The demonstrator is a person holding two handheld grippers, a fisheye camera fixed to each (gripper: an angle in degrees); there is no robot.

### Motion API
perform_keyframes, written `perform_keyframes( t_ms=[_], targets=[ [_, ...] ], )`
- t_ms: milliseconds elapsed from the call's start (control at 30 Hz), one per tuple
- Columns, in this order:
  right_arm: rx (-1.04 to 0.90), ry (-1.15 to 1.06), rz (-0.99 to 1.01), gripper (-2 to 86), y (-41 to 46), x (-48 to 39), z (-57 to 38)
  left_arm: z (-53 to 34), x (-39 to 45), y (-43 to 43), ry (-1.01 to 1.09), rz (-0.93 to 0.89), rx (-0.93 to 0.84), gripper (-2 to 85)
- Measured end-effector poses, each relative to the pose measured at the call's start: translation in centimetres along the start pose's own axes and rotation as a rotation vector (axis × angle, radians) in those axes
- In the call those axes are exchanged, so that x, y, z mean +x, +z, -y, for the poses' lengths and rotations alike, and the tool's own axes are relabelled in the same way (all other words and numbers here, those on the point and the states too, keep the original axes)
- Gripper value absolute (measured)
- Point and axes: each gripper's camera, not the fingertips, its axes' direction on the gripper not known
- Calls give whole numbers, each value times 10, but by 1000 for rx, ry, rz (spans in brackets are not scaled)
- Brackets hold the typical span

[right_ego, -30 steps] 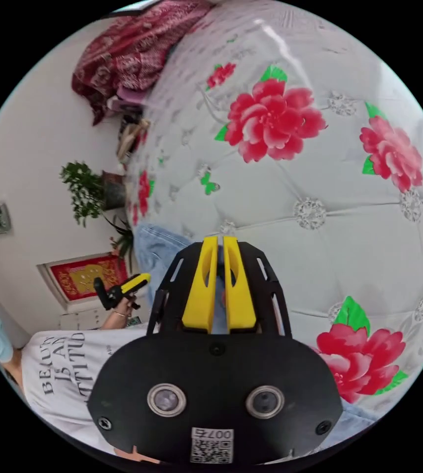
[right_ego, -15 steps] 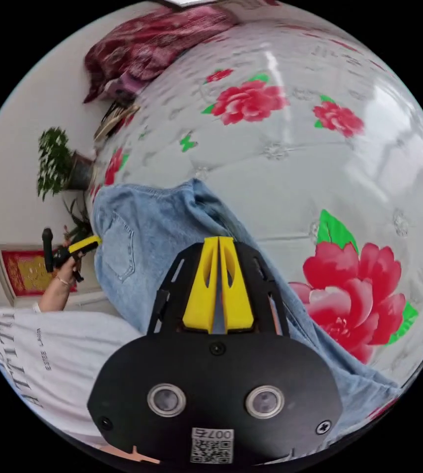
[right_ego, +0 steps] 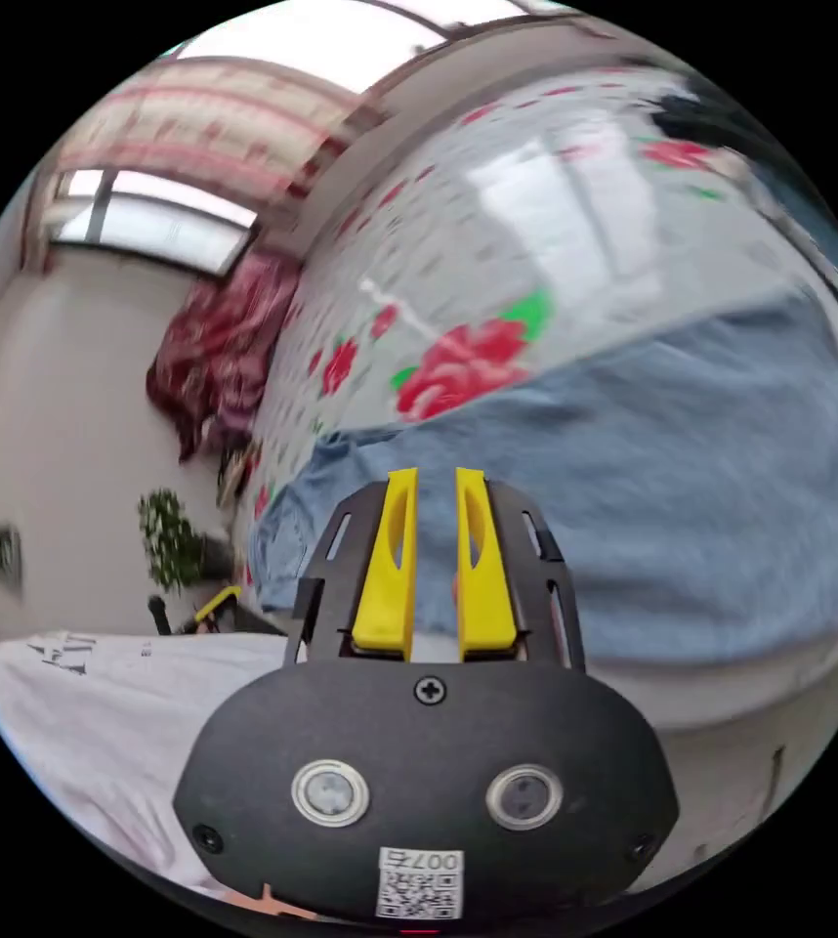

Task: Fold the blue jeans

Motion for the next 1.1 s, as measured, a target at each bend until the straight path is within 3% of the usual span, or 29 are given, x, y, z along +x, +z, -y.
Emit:
perform_keyframes(
  t_ms=[100, 167, 200, 267, 400, 667, 867, 1000, 1100],
  targets=[
    [221, 272, -62, 56, -81, 74, -58, 5, 38, 22, 134, -21, -38, -8],
    [333, 416, -117, 62, -121, 110, -89, 5, 55, 77, 173, 18, -231, -9],
    [392, 495, -145, 66, -142, 130, -107, 3, 57, 71, 191, 37, -125, -9],
    [461, 580, -141, 74, -165, 154, -126, 4, 73, 75, 275, 151, -97, -10],
    [500, 616, -92, 90, -187, 186, -137, 27, 74, 74, 255, 165, -221, -10],
    [515, 702, -106, 96, -187, 208, -148, 17, -11, 30, -307, -370, -65, -10],
    [529, 667, -134, 88, -192, 200, -155, -11, -47, 34, -566, -510, -62, -9],
    [504, 620, -30, 79, -184, 192, -155, -21, -59, 41, -643, -570, -78, -5],
    [502, 585, -74, 71, -175, 176, -149, -23, -69, 45, -682, -608, -77, 13]
  ],
)
